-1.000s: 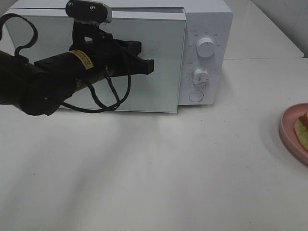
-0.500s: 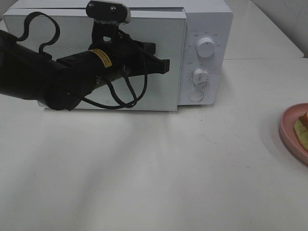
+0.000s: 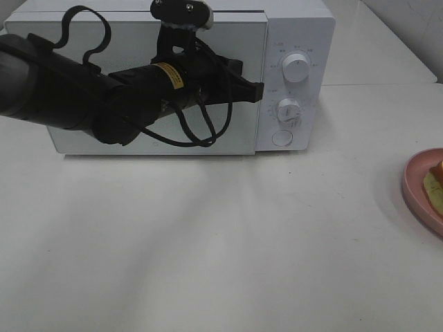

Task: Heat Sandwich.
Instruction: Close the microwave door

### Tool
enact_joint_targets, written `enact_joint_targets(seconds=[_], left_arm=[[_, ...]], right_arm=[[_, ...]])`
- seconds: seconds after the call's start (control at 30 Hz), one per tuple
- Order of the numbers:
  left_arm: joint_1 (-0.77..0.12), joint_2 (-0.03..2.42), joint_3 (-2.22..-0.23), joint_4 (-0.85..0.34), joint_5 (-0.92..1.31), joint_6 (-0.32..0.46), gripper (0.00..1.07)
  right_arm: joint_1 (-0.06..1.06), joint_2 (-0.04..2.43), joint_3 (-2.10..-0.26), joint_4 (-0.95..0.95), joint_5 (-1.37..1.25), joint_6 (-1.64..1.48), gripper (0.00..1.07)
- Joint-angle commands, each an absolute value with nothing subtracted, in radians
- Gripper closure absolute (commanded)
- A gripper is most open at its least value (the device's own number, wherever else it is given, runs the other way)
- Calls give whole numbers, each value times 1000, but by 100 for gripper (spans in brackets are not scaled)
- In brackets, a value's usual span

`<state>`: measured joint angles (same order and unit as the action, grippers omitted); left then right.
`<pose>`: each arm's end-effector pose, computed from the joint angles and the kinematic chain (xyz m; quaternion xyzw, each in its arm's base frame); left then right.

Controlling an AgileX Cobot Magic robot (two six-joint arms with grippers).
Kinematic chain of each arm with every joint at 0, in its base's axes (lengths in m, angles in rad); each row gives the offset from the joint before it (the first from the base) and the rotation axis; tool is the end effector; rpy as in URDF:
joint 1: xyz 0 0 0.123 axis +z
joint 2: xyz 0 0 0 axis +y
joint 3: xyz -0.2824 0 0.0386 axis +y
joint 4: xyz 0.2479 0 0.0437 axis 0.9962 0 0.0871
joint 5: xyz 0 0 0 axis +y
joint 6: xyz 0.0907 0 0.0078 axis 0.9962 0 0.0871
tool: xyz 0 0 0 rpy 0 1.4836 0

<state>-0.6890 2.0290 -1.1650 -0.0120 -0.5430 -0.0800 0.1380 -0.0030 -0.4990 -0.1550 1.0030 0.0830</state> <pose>0.3417 -0.2808 0.1778 0.2296 0.7504 -0.2332 0.5743 -0.0018 -0.0122 0.2824 -0.0221 0.8345 -0.0168 0.5503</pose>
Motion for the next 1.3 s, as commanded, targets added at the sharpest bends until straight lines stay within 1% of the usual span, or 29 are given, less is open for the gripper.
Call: enact_joint_targets(seconds=[0.03,0.17,0.27,0.33,0.37,0.47,0.53,0.6,1.3], left_arm=[[-670,2047,-1204,-75,-563,-81,107],[-670,2064,-1225,-78,-560,-80,107],[-670,2070,-1242,-89,-547,-63,107],[-669,2072,-1256,-105,-539,-30,107],[-668,2073,-1269,-126,-541,6,107],[-660,2076,-1284,-150,-539,30,107],[-660,2080,-1294,-187,-534,31,107],[-660,2080,-1294,-190,-534,31,107],[-662,2079,-1294,-185,-490,31,107]], right_arm=[[130,-30,-497,-154,996,74,34],[130,-30,-497,-154,996,74,34],[130,-30,-497,-154,996,74,34],[130,-30,-497,-154,996,74,34],[130,-30,-497,-154,996,74,34],[130,-30,-497,-154,996,74,34],[130,-30,-497,-154,996,75,34],[130,-30,-497,-154,996,75,34],[130,-30,-497,-154,996,75,34]])
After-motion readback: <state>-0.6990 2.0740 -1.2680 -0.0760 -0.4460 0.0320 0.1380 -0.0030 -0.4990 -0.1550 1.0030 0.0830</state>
